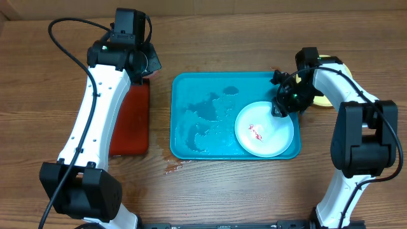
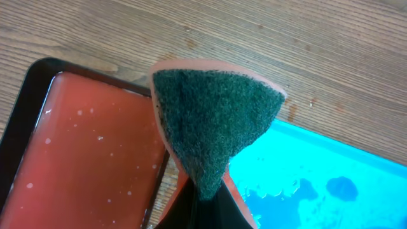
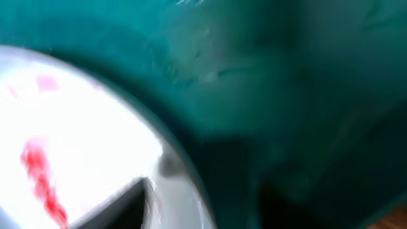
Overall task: Clean dirty plates on tray and stack at the side
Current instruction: 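Move the right gripper to the light blue plate's rim on the tray, then scrub the light blue plate with the sponge in the left gripper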
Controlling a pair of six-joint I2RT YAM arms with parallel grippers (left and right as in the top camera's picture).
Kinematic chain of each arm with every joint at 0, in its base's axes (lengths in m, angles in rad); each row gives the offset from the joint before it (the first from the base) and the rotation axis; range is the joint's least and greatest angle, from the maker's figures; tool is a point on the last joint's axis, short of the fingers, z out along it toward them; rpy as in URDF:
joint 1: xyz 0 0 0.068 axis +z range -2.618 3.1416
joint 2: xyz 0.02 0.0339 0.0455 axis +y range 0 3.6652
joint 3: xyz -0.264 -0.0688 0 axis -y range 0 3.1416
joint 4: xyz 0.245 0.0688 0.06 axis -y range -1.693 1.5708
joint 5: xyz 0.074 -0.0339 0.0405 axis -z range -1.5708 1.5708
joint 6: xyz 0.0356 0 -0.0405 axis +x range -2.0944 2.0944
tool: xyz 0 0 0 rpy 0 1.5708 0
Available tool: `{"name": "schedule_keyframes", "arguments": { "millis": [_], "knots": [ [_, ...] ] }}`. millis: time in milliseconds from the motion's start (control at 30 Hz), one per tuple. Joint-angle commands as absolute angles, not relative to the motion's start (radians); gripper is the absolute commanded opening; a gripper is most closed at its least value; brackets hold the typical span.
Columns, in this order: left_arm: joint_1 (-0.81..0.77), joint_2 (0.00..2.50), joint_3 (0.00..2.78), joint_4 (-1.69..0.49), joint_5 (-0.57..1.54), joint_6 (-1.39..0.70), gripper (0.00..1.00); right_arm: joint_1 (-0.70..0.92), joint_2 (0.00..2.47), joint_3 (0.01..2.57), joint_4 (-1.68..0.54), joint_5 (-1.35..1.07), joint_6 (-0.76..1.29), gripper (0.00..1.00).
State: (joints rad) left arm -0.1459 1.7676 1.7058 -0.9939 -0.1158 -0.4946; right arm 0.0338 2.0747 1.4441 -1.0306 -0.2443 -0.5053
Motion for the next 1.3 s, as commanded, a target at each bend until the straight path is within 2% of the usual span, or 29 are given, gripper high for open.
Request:
{"name": "schedule_keyframes", "arguments": {
  "millis": [0, 33, 167, 267, 433, 467, 533, 567, 667, 800, 867, 967, 1000, 1267],
  "knots": [
    [-0.146, 1.778, 1.708, -0.986, -0.110, -0.475, 0.04, 0.044, 2.088, 1.406, -1.018, -0.263, -0.463, 0.42],
    [-0.146, 1.778, 1.708, -0.986, -0.110, -0.475, 0.04, 0.044, 2.088, 1.406, -1.010, -0.262, -0.447, 0.41],
    [-0.146, 1.778, 1.708, -0.982, -0.093, -0.475, 0.04, 0.048, 2.088, 1.406, -0.948, -0.267, -0.302, 0.12],
    [-0.146, 1.778, 1.708, -0.979, -0.049, -0.475, 0.04, 0.069, 2.088, 1.406, -0.923, -0.300, -0.194, 0.05],
    [-0.147, 1.778, 1.708, -0.968, -0.010, -0.475, 0.04, 0.133, 2.088, 1.406, -0.902, -0.316, -0.017, 0.04],
    [-0.148, 1.778, 1.708, -0.965, -0.003, -0.475, 0.04, 0.158, 2.088, 1.406, -0.901, -0.313, -0.018, 0.08],
    [-0.154, 1.778, 1.708, -0.964, 0.001, -0.475, 0.04, 0.185, 2.088, 1.406, -0.900, -0.308, -0.018, 0.31],
    [-0.157, 1.778, 1.708, -0.965, 0.001, -0.475, 0.04, 0.192, 2.088, 1.406, -0.901, -0.308, -0.017, 0.34],
    [-0.174, 1.778, 1.704, -0.962, 0.015, -0.471, 0.04, 0.212, 2.088, 1.406, -0.915, -0.308, 0.028, 0.55],
    [-0.212, 1.779, 1.684, -0.961, 0.027, -0.471, 0.04, 0.216, 2.088, 1.406, -0.973, -0.308, 0.136, 0.55],
    [-0.237, 1.779, 1.661, -0.952, 0.027, -0.471, 0.04, 0.216, 2.088, 1.406, -0.987, -0.304, 0.135, 0.48],
    [-0.279, 1.779, 1.611, -0.912, 0.028, -0.472, 0.04, 0.216, 2.088, 1.406, -0.978, -0.305, 0.135, 0.14],
    [-0.296, 1.779, 1.589, -0.889, 0.033, -0.472, 0.04, 0.216, 2.088, 1.406, -0.976, -0.305, 0.136, 0.06],
    [-0.404, 1.779, 1.402, -0.614, 0.095, -0.503, 0.04, 0.216, 2.088, 1.406, -0.948, -0.309, 0.162, 0.04]
  ]
}}
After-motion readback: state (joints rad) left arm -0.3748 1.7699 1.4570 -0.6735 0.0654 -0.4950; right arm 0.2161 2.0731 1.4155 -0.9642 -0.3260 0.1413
